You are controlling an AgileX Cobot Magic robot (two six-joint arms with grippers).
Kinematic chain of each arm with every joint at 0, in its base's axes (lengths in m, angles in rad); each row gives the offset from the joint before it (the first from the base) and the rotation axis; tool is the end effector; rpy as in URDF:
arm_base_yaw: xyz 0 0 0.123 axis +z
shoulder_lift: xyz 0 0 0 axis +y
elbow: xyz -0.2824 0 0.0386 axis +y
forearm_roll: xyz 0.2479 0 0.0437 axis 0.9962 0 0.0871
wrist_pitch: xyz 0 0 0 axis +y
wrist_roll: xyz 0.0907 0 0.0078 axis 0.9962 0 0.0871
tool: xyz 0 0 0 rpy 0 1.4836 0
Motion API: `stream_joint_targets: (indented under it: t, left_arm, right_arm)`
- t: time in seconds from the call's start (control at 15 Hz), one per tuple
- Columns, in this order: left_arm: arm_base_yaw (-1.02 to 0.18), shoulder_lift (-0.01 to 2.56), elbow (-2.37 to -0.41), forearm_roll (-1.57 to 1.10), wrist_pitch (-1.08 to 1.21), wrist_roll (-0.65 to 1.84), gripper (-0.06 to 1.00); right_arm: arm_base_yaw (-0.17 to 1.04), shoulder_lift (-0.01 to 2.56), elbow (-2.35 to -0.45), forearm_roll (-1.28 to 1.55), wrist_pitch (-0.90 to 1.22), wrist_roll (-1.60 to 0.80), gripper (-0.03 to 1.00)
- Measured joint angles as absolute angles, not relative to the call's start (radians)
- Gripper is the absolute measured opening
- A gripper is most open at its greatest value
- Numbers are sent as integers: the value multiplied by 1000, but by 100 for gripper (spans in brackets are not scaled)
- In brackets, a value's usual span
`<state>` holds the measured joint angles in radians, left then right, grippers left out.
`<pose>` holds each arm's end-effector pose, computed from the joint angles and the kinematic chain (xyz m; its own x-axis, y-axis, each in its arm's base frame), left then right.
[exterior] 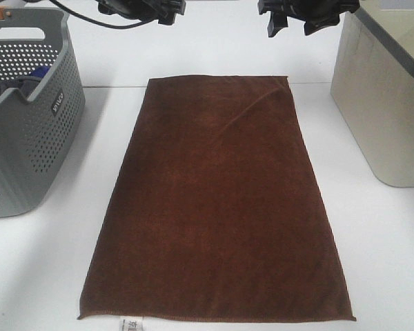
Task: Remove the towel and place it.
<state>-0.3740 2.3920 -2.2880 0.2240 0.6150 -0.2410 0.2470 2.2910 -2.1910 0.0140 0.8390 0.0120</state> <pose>0.5232 -0.1928 0.2523 -0.5551 0.1571 -0.8168 0.2340 0.9718 0.0279 0.5100 0.1296 0.2600 -0.7348 -0.1633 -0.6583 -0.2355 0.9716 0.0219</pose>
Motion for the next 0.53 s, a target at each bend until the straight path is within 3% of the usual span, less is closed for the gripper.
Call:
stream_joint_targets:
  t: [0.4, 0.53]
  left_arm:
    - [-378, 2252, -2288, 207, 1007, -240, 80]
    - [-378, 2213, -2288, 196, 1113, -240, 80]
  right_arm:
    - [247, 2180, -2199, 12, 1187, -14, 68]
    - [247, 2170, -2199, 0, 1211, -14, 68]
